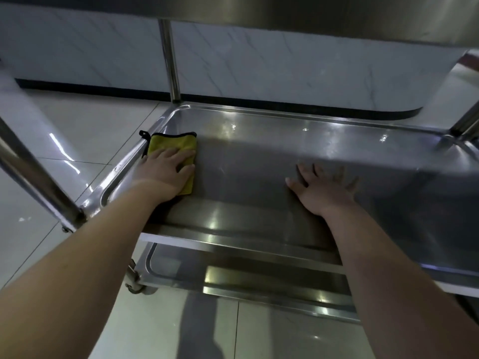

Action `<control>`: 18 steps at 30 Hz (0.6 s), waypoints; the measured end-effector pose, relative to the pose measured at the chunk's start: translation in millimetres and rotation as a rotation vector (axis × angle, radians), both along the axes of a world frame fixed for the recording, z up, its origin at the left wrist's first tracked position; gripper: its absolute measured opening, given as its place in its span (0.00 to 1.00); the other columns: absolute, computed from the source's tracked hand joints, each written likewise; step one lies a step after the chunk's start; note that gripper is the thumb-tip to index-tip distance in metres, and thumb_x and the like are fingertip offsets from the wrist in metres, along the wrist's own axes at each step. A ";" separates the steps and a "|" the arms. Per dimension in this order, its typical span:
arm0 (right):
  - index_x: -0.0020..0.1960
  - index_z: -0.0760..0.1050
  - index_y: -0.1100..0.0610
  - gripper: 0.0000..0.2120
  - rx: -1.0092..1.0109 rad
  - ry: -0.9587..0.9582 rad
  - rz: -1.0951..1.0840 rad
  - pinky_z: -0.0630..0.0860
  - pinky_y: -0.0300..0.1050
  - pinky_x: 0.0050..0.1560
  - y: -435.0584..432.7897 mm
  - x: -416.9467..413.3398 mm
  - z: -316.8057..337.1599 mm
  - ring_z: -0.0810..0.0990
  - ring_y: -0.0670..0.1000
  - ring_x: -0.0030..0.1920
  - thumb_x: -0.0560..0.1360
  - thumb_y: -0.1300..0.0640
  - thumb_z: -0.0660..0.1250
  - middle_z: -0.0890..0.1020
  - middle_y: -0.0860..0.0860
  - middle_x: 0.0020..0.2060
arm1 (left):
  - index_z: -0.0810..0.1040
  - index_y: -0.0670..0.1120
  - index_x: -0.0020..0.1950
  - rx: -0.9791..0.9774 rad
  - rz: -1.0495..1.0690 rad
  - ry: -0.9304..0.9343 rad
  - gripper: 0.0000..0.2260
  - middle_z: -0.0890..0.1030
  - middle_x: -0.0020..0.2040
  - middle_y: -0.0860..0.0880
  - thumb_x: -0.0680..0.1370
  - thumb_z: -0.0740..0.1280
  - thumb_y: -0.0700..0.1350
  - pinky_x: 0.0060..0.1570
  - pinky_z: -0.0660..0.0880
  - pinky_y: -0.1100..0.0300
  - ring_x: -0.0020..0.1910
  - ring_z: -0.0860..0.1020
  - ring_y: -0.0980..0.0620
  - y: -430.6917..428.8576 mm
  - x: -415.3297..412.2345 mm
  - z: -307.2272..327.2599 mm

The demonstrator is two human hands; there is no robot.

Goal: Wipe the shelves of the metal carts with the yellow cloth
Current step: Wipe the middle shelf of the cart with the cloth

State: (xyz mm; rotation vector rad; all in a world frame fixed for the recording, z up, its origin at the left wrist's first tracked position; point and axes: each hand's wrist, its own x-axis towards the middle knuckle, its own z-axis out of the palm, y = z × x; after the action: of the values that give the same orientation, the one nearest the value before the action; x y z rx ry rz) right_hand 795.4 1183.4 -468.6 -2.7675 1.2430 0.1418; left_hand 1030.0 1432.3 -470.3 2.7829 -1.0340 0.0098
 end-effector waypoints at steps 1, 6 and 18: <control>0.76 0.41 0.34 0.34 -0.008 -0.026 0.005 0.38 0.76 0.68 -1.0 -0.5 -2.9 0.39 0.66 0.76 0.73 0.25 0.40 0.46 0.44 0.79 | 0.58 0.68 0.74 -0.010 0.000 0.005 0.22 0.59 0.77 0.57 0.79 0.50 0.64 0.73 0.55 0.45 0.76 0.56 0.49 0.8 1.2 0.0; 0.75 0.40 0.34 0.33 -0.058 -0.075 0.012 0.38 0.75 0.68 -2.3 -1.4 -14.4 0.40 0.65 0.77 0.72 0.25 0.39 0.46 0.44 0.79 | 0.61 0.65 0.74 -0.043 -0.012 0.043 0.21 0.61 0.77 0.54 0.80 0.54 0.62 0.72 0.58 0.44 0.75 0.59 0.46 -10.9 24.7 8.0; 0.77 0.41 0.37 0.35 -0.072 -0.116 0.034 0.36 0.75 0.68 -1.0 -3.8 -15.4 0.39 0.66 0.76 0.74 0.26 0.40 0.45 0.47 0.79 | 0.64 0.60 0.72 0.070 -0.406 -0.099 0.19 0.63 0.75 0.51 0.82 0.50 0.57 0.66 0.63 0.44 0.73 0.63 0.46 -222.5 -86.4 16.3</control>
State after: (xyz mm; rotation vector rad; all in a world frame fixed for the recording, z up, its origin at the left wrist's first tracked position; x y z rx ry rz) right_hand 791.6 1182.4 -484.0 -2.8123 1.1965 -0.0605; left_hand 943.6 1209.7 -454.0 2.5992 -1.6340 0.0606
